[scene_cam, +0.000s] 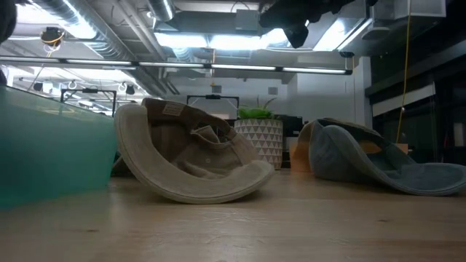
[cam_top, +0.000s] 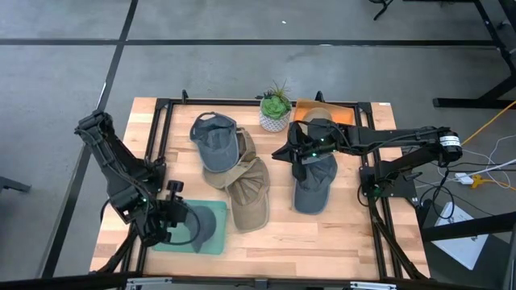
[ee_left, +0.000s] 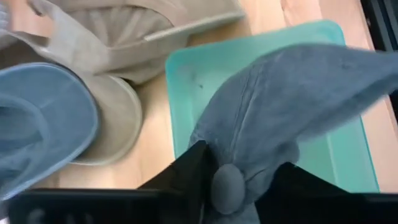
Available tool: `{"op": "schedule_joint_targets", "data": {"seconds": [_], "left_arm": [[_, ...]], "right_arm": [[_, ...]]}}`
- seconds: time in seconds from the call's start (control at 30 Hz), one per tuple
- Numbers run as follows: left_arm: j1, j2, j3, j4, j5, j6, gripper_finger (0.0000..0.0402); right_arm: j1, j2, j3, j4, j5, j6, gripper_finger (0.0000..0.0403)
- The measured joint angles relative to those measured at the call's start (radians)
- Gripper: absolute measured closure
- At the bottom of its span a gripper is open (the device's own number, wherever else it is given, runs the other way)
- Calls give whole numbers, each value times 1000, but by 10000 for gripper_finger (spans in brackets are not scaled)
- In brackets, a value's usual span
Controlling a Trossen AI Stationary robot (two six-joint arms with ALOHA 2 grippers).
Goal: Pick & Place hat
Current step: Put the bottom left blue cap into the green bin
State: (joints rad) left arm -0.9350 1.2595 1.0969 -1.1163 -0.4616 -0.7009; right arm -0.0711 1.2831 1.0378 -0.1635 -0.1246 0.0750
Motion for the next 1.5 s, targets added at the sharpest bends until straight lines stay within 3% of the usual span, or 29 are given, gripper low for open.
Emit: {"op": "schedule_joint_targets", "data": {"seconds": [0.3, 0.53, 0.67, 1.0, 1.07, 1.23, 1.5], "left_arm": [[21, 0, 87, -8, 135, 111, 218], [21, -2, 180, -8, 244, 98, 204], [21, -2, 190, -8, 241, 96, 207], [22, -2, 190, 18, 101, 91, 239], [30, -2, 190, 59, 137, 100, 248], [48, 1, 190, 146, 384, 175, 275], [31, 65, 190, 171, 457, 391, 385]], "right_arm": [[0, 0, 0, -45, 0, 3, 359], [0, 0, 0, -45, -8, 26, 359], [1, 0, 0, -45, -9, 26, 359], [1, 0, 0, -52, -10, 24, 359], [0, 0, 0, -52, -10, 24, 359], [0, 0, 0, -52, -10, 23, 359], [0, 0, 0, -51, -9, 47, 359]]}}
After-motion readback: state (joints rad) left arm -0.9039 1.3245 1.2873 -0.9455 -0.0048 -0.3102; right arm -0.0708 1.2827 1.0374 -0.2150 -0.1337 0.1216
